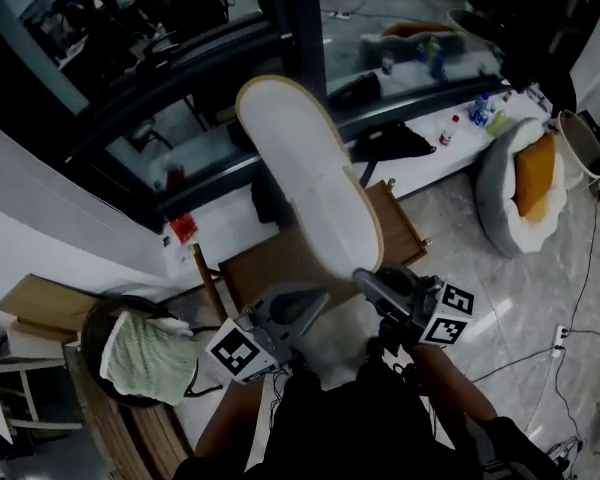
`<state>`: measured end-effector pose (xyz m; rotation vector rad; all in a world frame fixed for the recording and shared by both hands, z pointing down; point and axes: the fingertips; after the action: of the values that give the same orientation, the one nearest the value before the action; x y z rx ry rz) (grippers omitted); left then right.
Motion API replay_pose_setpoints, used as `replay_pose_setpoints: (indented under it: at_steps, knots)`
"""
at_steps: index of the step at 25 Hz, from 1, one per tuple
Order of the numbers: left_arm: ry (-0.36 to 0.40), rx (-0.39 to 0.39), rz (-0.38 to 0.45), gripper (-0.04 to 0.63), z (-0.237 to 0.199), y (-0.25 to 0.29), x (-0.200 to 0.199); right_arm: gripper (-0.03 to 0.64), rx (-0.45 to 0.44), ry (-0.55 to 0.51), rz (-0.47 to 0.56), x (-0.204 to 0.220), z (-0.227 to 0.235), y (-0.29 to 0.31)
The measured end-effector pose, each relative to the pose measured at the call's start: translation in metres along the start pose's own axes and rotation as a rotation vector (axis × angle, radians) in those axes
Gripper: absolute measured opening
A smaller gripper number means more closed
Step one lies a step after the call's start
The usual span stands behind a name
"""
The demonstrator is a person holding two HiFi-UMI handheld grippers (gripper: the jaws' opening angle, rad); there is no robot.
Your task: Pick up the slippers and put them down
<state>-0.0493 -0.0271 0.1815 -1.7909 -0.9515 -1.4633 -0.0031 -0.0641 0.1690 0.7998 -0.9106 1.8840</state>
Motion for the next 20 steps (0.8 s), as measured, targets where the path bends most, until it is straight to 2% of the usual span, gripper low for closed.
replay_pose_setpoints:
  at_steps: [5,8,10,15,20]
  knots:
    - [0.086,0.02,0.028,0.011,0.02,-0.012,-0.049,0.046,-0.089,-0.184,0.069,-0.049,-0.052,0.011]
    - [0.151,0.019,0.084,0.011,0.016,-0.021,-0.081,0.044,-0.145,-0.307,0.113,-0.077,-0.071,0.024]
    - [0.169,0.028,0.104,0.011,0.021,-0.029,-0.098,0.043,-0.162,-0.348,0.14,-0.086,-0.083,0.028]
    - [0.222,0.039,0.072,0.011,0.045,-0.044,-0.114,0.041,-0.18,-0.34,0.201,-0.085,-0.103,0.026]
    - [0.249,0.03,0.065,0.011,0.058,-0.049,-0.115,0.041,-0.211,-0.317,0.217,-0.08,-0.108,0.024]
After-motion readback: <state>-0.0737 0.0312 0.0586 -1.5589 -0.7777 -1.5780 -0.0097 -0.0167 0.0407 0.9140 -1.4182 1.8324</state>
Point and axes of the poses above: the fingertips, and each gripper's own axes: y forward along the fingers, z to its right, x out of its underside, and after that the axes turned 4 degrees about -y, right-handed
